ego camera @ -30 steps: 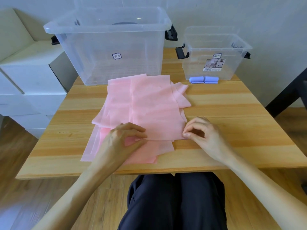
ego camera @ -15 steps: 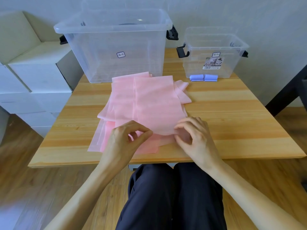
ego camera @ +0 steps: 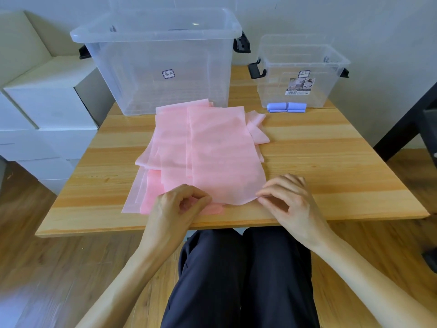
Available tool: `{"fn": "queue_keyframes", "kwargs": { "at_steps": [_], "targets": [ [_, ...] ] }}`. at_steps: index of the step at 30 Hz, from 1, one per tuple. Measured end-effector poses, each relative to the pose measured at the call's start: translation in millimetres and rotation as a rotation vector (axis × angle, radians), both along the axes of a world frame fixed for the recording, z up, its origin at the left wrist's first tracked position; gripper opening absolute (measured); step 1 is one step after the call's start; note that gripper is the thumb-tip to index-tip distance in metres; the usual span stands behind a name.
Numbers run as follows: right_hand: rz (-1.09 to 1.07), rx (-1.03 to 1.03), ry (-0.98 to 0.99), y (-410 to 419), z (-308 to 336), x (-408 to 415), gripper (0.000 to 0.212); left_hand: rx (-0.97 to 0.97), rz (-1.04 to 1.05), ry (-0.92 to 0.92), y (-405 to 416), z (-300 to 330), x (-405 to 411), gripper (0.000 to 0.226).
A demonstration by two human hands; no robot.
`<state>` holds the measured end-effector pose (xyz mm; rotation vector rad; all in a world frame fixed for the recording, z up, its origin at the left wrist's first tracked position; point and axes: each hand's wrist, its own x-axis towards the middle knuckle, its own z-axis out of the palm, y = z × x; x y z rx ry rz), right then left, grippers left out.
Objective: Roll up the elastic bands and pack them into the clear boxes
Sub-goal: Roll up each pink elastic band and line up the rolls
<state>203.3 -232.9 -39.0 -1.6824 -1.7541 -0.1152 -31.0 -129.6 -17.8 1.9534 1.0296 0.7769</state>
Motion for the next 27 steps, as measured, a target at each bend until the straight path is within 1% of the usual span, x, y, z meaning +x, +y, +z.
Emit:
{"fn": "queue_keyframes", "kwargs": {
  "at_steps": [4,8,12,17,22,27],
  "targets": [
    [0.022,-0.081,0.095,-2.4,-1.5,3.0,0.024,0.111,-0.005,0.069,1.1,-4.7,-4.6,0.012],
    [0.000,-0.177,0.202,-3.8,2.3,-0.4,0.030,0.138,0.006,0.129,1.5,-8.2,-10.8,0.013],
    [-0.055,-0.294,0.262,-5.3,9.4,-4.1,0.034,0.126,0.012,0.166,0.7,-8.7,-14.5,0.019],
    [-0.136,-0.350,0.286,-4.3,15.1,-11.1,0.025,0.113,0.039,0.179,1.5,-7.4,-13.0,0.024],
    [-0.194,-0.376,0.322,-3.8,17.0,-13.7,0.029,0.096,0.061,0.188,1.2,-5.1,-12.3,0.023],
    [-0.253,-0.350,0.339,-4.7,15.6,-17.2,0.028,0.110,0.079,0.205,-0.6,-2.1,-11.0,0.023]
  ]
}}
